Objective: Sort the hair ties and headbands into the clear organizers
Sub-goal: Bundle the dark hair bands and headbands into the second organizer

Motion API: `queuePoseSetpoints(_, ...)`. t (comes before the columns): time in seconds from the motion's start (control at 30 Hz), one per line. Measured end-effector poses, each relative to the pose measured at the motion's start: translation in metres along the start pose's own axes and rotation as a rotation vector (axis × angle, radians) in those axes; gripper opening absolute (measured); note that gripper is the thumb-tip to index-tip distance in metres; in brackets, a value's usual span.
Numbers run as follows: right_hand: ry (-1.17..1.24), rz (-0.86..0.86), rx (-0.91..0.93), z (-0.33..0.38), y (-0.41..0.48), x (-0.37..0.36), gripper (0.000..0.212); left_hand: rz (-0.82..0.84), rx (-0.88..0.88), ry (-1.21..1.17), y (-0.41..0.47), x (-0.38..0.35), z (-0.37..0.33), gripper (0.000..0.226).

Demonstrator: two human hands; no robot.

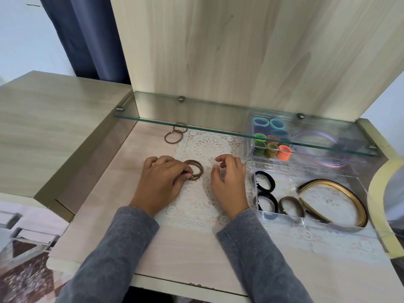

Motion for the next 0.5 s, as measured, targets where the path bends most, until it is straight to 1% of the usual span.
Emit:
queuePoseSetpoints(0.17,0.013,-0.002,-0.013,-0.001,0.000,0.001,0.015,-0.004,-0.007,0.020,0.000,0.001,-0.001,0.016)
queuePoseSetpoints(0.3,0.018,-0.021,-0.015,0.000,0.001,0.003,0.015,-0.013,0.041,0.032,0.000,0.002,0.003,0.024)
queuePoseSetpoints(0.4,-0.020,-0.015,-0.009,0.000,0.003,0.002,0.019,-0.046,0.137,0.049,0.001,0.005,0.010,0.027)
queuePoseSetpoints(0.5,-0.133,0.027,0.000,0.003,0.008,-0.003,0.027,-0.029,0.317,0.020,0.001,0.001,0.033,0.035)
Point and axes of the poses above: each hand's wrist, its own y-axis towards the middle knuckle, its own x-axis out of the back of the hand, z = x × y, the point moved 10 cm from there along y, towards the middle knuckle, and after that the axes turned 1 degree about -z, right-handed, at the moved point
